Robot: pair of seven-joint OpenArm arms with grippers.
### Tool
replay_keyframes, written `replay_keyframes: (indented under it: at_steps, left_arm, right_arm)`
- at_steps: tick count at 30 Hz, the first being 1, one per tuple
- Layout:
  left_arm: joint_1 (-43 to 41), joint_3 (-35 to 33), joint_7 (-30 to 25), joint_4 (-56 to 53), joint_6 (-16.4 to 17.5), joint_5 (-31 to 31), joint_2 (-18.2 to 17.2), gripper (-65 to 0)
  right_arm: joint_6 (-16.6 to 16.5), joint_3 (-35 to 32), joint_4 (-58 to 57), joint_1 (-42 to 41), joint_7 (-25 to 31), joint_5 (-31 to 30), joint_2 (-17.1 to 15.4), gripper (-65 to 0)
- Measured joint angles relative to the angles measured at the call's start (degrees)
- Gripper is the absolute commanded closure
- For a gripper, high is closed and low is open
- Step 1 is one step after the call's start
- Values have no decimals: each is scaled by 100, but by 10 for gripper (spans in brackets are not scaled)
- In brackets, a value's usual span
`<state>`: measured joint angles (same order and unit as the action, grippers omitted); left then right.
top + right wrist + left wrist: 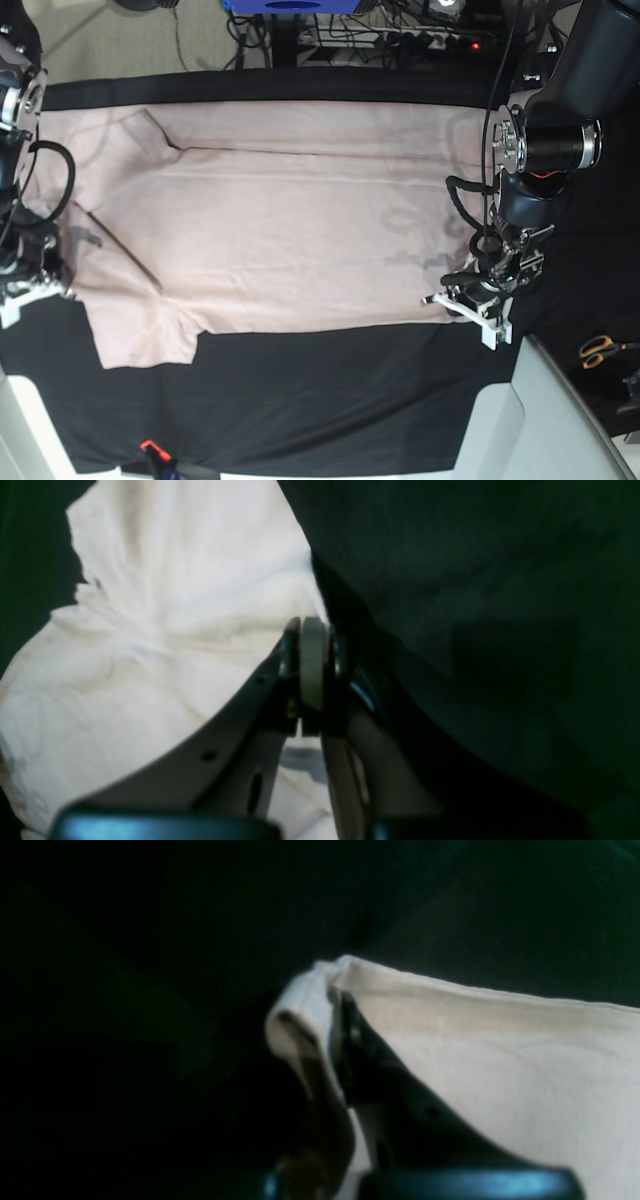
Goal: Fold the T-shirt properly
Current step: 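Move both grippers to the hem corners and grasp them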
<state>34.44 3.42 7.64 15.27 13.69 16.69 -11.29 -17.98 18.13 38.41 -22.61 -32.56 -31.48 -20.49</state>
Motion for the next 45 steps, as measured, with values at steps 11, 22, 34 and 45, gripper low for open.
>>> replay_keyframes:
  at_steps: [11,22,34,45]
  left_arm:
    - [-470,-15,789,1497,2,-46,-116,0]
    - [-1169,31,1150,2916,22,-42,-157,0]
    - [-1777,48,1508,4011,17,-37,-160,0]
    - [-1840,50,1493,4234,20,-17,-160,0]
  right_arm:
    - [2,-1080,686,-66,149,-24,-114,-2]
    - [-4,-1097,686,-22,566,-26,-304,-2]
    - [-46,-1102,1023,433,581,-9,-284,-6]
    - [-42,-1558,1204,352,599,0,-323,-6]
